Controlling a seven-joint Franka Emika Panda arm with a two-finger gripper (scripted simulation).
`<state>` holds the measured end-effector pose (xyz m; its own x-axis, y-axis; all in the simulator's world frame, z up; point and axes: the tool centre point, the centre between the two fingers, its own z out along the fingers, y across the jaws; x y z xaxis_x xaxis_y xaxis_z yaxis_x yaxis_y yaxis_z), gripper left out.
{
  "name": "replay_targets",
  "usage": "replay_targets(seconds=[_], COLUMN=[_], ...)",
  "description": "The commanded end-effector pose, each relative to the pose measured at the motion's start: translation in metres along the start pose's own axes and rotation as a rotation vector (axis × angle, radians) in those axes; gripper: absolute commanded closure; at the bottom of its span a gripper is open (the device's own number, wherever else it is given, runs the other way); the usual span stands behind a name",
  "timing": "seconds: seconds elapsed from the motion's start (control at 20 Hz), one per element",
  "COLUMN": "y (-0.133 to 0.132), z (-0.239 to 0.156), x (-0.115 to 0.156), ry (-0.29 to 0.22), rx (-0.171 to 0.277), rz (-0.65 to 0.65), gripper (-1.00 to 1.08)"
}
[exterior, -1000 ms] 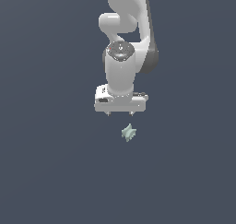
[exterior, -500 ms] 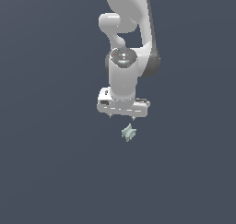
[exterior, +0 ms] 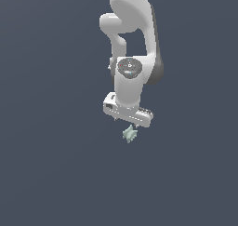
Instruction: Pick up the object and move it to a goal position.
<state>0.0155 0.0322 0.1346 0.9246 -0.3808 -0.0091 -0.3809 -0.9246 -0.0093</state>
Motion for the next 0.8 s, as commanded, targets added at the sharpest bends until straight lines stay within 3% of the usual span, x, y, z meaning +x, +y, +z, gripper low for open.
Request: replay_targets(seconds=[0.0, 0.75], y=[-0.004, -0.022], z=[0.006, 0.038], x=[0.000, 0.001], ry=[0.001, 0.009], rx=[-0.001, -0.006], rz=[0.065, 0.369], gripper=[-0.92, -0.92])
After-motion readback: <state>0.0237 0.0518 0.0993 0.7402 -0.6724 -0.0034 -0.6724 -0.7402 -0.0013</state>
